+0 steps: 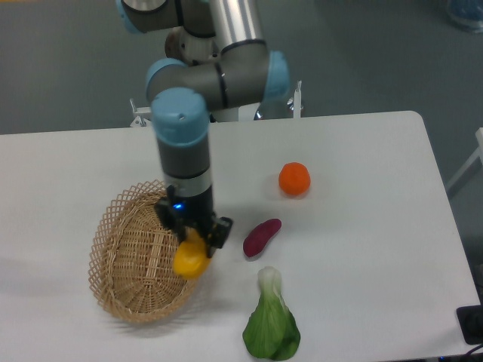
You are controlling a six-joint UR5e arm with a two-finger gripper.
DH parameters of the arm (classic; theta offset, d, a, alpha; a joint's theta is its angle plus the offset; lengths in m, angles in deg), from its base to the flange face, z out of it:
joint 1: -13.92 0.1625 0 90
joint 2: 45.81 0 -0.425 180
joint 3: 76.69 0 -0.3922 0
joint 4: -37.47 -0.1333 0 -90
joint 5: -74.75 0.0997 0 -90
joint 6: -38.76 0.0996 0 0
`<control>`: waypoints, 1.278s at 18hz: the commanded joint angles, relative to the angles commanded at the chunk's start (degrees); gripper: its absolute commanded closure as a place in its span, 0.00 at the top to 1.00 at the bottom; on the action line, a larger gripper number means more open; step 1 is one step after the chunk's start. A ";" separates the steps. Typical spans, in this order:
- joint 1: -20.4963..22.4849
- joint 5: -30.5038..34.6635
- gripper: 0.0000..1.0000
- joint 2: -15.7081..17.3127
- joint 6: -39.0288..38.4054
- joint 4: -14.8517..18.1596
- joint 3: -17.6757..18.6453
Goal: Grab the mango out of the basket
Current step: 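Lift the mango out of the basket, then carry the mango up and away from the basket past the sweet potato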
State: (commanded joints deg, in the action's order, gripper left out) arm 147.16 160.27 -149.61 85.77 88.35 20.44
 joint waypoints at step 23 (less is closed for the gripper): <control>16.62 -1.05 0.51 2.55 25.32 7.04 1.93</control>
State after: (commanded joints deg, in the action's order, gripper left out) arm 163.77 159.21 -147.06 111.10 95.39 22.37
